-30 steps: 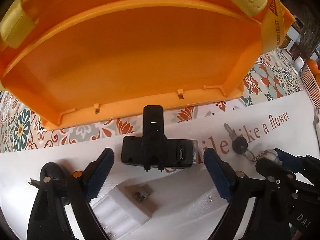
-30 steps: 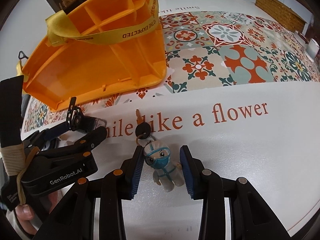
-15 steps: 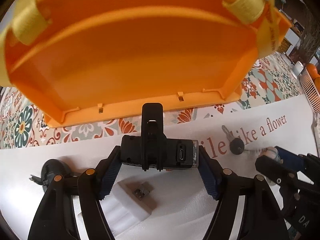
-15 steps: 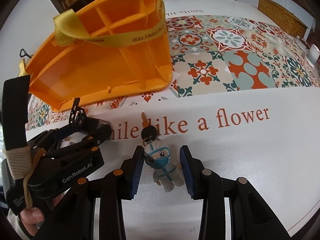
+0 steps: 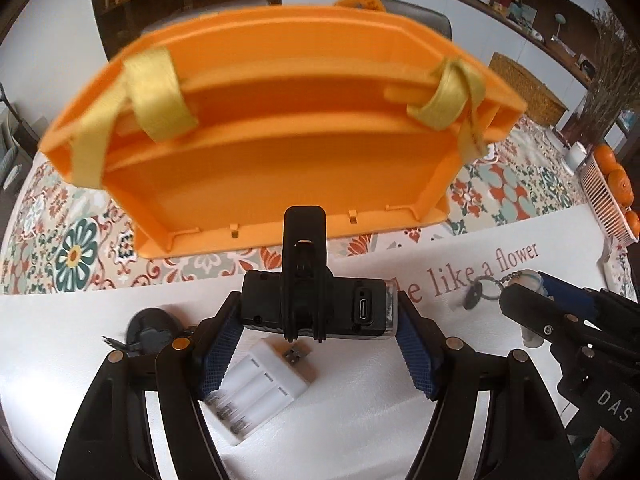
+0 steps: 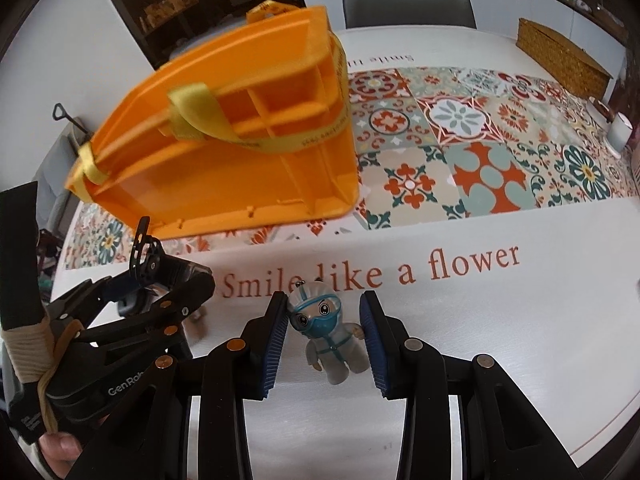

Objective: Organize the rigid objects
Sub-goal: 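Carry the phone holder and keychain figure over the crate with both grippers, then open both grippers to drop the holder and figure into the crate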

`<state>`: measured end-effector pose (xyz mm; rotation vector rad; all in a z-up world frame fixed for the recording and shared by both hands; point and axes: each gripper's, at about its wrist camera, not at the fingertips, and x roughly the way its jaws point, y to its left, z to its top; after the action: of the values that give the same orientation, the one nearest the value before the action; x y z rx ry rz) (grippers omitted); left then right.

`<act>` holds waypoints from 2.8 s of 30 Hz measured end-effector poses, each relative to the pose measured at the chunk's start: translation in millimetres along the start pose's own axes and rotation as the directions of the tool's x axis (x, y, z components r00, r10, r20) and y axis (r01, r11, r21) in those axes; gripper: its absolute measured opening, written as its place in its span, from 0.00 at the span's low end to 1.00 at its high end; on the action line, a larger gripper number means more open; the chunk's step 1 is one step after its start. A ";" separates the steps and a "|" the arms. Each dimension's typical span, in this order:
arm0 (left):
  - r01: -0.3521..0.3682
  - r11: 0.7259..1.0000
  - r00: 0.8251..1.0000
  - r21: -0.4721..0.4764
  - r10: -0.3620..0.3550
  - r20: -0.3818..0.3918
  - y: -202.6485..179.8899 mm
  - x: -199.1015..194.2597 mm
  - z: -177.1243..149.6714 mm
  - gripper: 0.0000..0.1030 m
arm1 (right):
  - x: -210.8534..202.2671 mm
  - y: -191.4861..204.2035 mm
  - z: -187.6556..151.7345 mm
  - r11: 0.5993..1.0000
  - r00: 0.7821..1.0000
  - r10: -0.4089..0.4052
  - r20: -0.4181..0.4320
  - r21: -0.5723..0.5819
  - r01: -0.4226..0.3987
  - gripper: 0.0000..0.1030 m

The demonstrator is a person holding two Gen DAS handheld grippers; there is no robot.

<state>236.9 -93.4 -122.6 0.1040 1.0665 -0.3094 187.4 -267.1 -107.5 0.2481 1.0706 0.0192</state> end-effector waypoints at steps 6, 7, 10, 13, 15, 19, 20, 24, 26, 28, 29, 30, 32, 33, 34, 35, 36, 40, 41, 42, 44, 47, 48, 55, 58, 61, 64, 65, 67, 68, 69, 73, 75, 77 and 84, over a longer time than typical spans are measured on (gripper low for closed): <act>0.002 1.000 1.000 -0.012 -0.002 0.026 5.7 -22.0 3.6 0.71 | -19.4 10.1 6.7 0.999 0.999 0.024 0.035 -0.029 -0.023 0.37; 0.001 1.000 1.000 -0.012 0.000 0.032 2.8 -23.9 5.4 0.71 | -22.4 11.9 8.0 0.999 0.999 0.025 0.041 -0.034 -0.024 0.37; 0.001 1.000 0.999 -0.013 0.000 0.055 2.0 -34.3 8.9 0.71 | -32.1 17.5 11.9 0.998 0.997 0.037 0.063 -0.050 -0.033 0.37; -0.002 1.000 0.997 -0.018 0.004 0.082 2.7 -45.7 13.2 0.71 | -41.0 24.0 17.6 0.997 0.995 0.045 0.086 -0.067 -0.039 0.37; -0.006 1.000 0.995 -0.023 0.008 0.101 4.1 -53.6 17.1 0.71 | -46.7 28.0 21.1 0.996 0.994 0.052 0.101 -0.075 -0.044 0.37; -0.018 0.999 0.989 -0.029 0.022 0.147 8.1 -69.4 25.5 0.71 | -57.0 34.8 28.1 0.994 0.989 0.070 0.129 -0.089 -0.059 0.37; -0.021 0.999 0.987 -0.031 0.025 0.157 9.0 -72.9 27.4 0.71 | -60.5 37.6 31.0 0.993 0.988 0.076 0.138 -0.096 -0.063 0.37; -0.033 0.999 0.979 -0.039 0.040 0.198 13.3 -87.3 35.9 0.71 | -70.4 46.1 39.0 0.990 0.981 0.094 0.169 -0.116 -0.075 0.37; -0.037 0.998 0.975 -0.043 0.045 0.215 16.3 -93.0 39.3 0.71 | -75.8 50.7 44.0 0.988 0.977 0.103 0.187 -0.129 -0.080 0.37; -0.039 0.998 0.972 -0.046 0.049 0.228 18.8 -98.1 44.1 0.71 | -80.1 54.5 47.8 0.987 0.973 0.110 0.203 -0.138 -0.083 0.37; -0.039 0.998 0.971 -0.048 0.049 0.235 20.1 -100.6 46.2 0.71 | -82.4 56.7 50.0 0.986 0.971 0.115 0.211 -0.143 -0.086 0.37; -0.039 0.998 0.968 -0.050 0.050 0.245 21.4 -103.5 48.8 0.71 | -84.4 59.0 51.9 0.985 0.969 0.120 0.217 -0.148 -0.089 0.37; -0.046 0.998 0.964 -0.049 0.057 0.259 23.2 -108.4 53.1 0.71 | -88.3 63.6 55.0 0.983 0.964 0.126 0.232 -0.158 -0.091 0.37; -0.047 0.998 0.962 -0.047 0.058 0.268 23.9 -111.1 55.8 0.71 | -90.0 66.2 57.8 0.982 0.962 0.130 0.240 -0.164 -0.092 0.37; -0.049 0.998 0.960 -0.046 0.059 0.272 24.4 -112.6 57.9 0.71 | -91.4 68.2 59.9 0.982 0.960 0.133 0.246 -0.167 -0.093 0.37; -0.052 0.998 0.959 -0.045 0.063 0.275 25.1 -113.9 60.7 0.71 | -92.5 70.4 63.7 0.981 0.958 0.132 0.255 -0.169 -0.091 0.37; -0.055 0.997 0.958 -0.046 0.065 0.281 26.5 -115.5 64.6 0.71 | -93.7 72.3 66.3 0.982 0.957 0.131 0.259 -0.169 -0.088 0.37; -0.052 0.998 0.953 -0.043 0.062 0.297 30.3 -119.4 78.1 0.71 | -96.1 78.0 78.8 0.982 0.953 0.128 0.276 -0.168 -0.083 0.37; -0.049 0.998 0.952 -0.043 0.060 0.300 31.4 -120.0 82.0 0.71 | -96.2 79.0 82.2 0.983 0.952 0.129 0.278 -0.165 -0.085 0.37; -0.047 0.998 0.952 -0.044 0.058 0.302 32.8 -120.0 86.7 0.71 | -95.6 80.3 86.6 0.982 0.951 0.133 0.279 -0.165 -0.089 0.37; -0.049 0.998 0.952 -0.043 0.060 0.301 35.4 -119.0 95.1 0.71 | -93.9 81.9 93.6 0.983 0.952 0.132 0.278 -0.160 -0.089 0.37; -0.055 0.998 0.953 -0.034 0.063 0.297 38.0 -116.0 108.0 0.71 | -89.6 84.5 105.1 0.983 0.951 0.135 0.277 -0.157 -0.094 0.37; -0.058 0.998 0.953 -0.034 0.066 0.295 39.6 -114.3 112.0 0.71 | -87.1 85.7 110.1 0.983 0.952 0.136 0.274 -0.158 -0.095 0.37; -0.068 0.997 0.966 -0.029 0.073 0.249 48.9 -92.7 137.0 0.71 | -68.3 87.4 137.7 0.986 0.965 0.121 0.234 -0.139 -0.090 0.37; -0.064 0.998 0.972 -0.021 0.067 0.226 51.9 -81.3 146.1 0.71 | -55.9 89.0 149.3 0.990 0.975 0.085 0.204 -0.132 -0.058 0.37; -0.073 0.997 0.979 -0.019 0.075 0.187 55.1 -66.6 156.7 0.71 | -42.7 90.3 159.6 0.991 0.984 0.070 0.164 -0.122 -0.050 0.37; -0.073 0.997 0.986 -0.019 0.075 0.151 57.6 -53.4 164.1 0.71 | -27.8 91.9 169.7 0.993 0.991 0.043 0.131 -0.119 -0.027 0.37; -0.074 0.997 0.988 -0.020 0.076 0.134 58.7 -48.3 167.0 0.71 | -24.4 91.9 172.4 0.993 0.992 0.038 0.122 -0.116 -0.024 0.37; -0.064 0.998 0.993 -0.015 0.065 0.103 60.3 -36.4 173.5 0.71 | -13.8 92.0 178.1 0.994 0.996 0.019 0.091 -0.111 -0.009 0.37; -0.065 0.998 0.994 -0.014 0.066 0.085 60.7 -30.1 176.4 0.71 | -8.0 92.6 181.0 0.993 0.997 0.013 0.077 -0.114 -0.004 0.37; -0.067 0.998 0.996 -0.013 0.068 0.063 61.4 -22.0 179.6 0.71 | 0.1 92.4 184.5 0.994 0.999 0.001 0.055 -0.106 0.005 0.37; -0.062 0.998 0.998 -0.011 0.062 -0.008 63.8 4.3 188.1 0.71 | 22.5 92.4 193.6 0.994 1.000 -0.030 0.007 -0.108 0.031 0.37; -0.062 0.998 0.998 -0.008 0.062 -0.032 64.7 14.7 190.8 0.71 | 31.5 91.6 197.1 0.994 0.999 -0.040 -0.012 -0.103 0.039 0.37; -0.075 0.997 0.996 -0.005 0.074 -0.051 66.0 24.0 194.2 0.71 | 38.8 92.4 200.2 0.992 0.998 -0.054 -0.023 -0.114 0.051 0.37; -0.115 0.993 0.988 0.023 0.116 -0.101 66.0 50.4 199.4 0.71 | 62.1 90.2 209.1 0.990 0.994 -0.090 -0.064 -0.111 0.082 0.37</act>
<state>447.4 -86.9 -74.5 0.1978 1.1550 -0.2100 408.7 -211.1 -47.3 0.1036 1.1441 0.0084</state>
